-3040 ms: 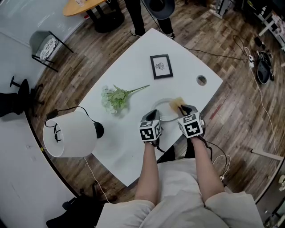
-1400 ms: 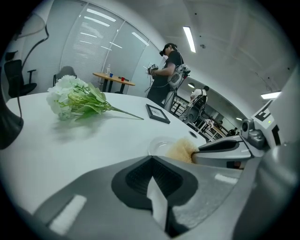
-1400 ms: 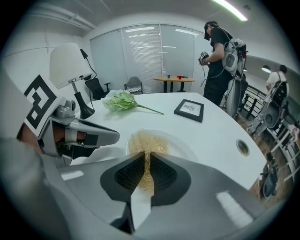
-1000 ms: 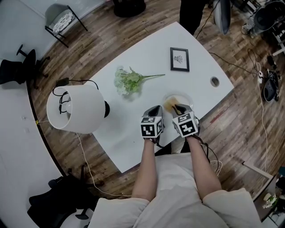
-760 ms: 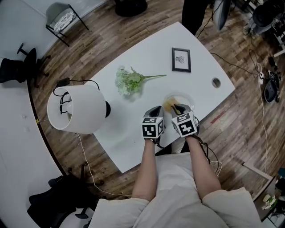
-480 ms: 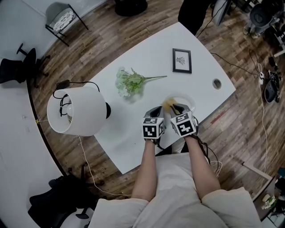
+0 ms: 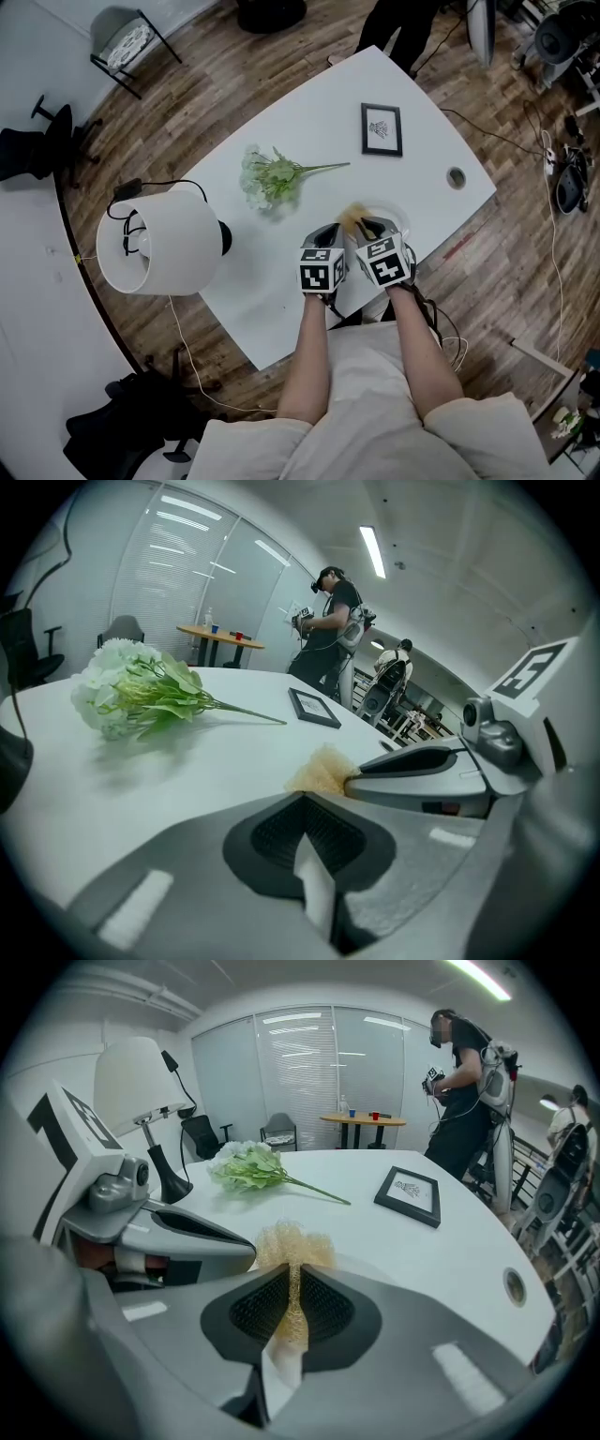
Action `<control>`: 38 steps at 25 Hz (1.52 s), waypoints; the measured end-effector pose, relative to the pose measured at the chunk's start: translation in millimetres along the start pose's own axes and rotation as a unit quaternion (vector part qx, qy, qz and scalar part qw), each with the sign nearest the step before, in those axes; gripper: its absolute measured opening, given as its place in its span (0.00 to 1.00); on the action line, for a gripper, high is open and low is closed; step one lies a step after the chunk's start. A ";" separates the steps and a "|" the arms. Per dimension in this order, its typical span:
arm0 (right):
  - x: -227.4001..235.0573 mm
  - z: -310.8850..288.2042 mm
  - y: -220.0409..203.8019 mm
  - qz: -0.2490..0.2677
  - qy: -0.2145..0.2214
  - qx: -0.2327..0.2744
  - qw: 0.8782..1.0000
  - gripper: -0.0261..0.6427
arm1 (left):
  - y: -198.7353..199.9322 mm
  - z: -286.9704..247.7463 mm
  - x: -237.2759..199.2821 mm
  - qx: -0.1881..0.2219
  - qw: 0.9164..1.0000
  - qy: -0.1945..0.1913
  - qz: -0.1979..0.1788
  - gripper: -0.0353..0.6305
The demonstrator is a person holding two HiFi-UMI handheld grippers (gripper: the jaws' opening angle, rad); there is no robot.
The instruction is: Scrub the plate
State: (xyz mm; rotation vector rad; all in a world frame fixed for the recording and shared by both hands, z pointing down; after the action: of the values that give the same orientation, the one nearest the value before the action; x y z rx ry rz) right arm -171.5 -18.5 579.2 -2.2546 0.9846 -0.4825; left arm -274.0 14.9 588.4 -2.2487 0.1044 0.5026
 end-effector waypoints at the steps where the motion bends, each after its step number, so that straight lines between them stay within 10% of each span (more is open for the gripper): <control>1: 0.9 -0.3 0.4 0.000 0.000 0.000 1.000 0.13 | 0.5 -1.0 0.5 0.000 1.000 0.000 0.000 0.06; 38: 53.9 33.2 -29.3 -0.032 -0.040 -0.014 0.999 0.13 | 2.9 -44.1 59.7 -0.036 0.998 -0.045 -0.030 0.06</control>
State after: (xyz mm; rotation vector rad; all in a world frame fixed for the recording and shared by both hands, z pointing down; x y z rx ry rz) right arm -102.7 -30.4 578.6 -2.3179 0.8850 -0.4048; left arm -205.7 -14.4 589.2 -2.2872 -0.0273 0.5821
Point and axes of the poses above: the fingertips, and each gripper's own axes: z backward along the fingers, x to its right, y out of its top, the point moved 7 cm from there along z, backward along the fingers, and after that the axes turned 6 degrees about x, right-handed, at the moved point
